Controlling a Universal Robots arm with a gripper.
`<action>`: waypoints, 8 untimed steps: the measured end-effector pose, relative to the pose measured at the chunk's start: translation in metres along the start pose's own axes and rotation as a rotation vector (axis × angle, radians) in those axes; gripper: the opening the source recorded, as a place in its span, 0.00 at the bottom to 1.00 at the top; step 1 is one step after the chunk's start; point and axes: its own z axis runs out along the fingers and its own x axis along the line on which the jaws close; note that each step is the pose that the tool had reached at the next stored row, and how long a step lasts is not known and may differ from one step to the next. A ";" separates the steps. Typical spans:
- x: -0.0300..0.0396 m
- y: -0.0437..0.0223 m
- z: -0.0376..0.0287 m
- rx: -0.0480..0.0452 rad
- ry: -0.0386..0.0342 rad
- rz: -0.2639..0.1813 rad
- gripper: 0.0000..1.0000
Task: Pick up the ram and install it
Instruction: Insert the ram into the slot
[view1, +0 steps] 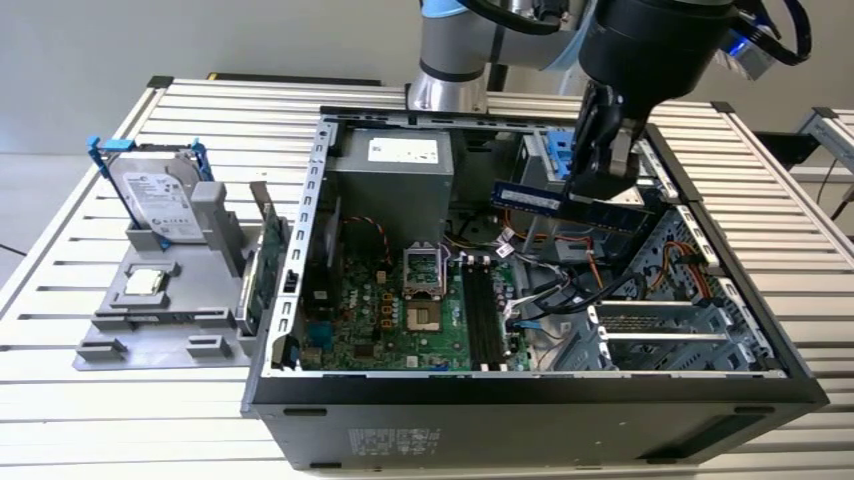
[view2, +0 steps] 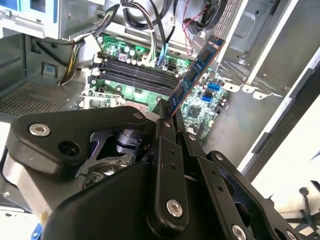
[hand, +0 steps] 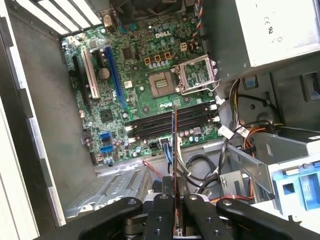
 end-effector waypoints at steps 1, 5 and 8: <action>0.0000 0.0000 0.0000 -0.0002 -0.0001 0.006 0.00; 0.0000 0.0000 0.0000 -0.0011 -0.0004 0.030 0.00; 0.0000 0.0000 0.0000 -0.0018 -0.0006 0.049 0.00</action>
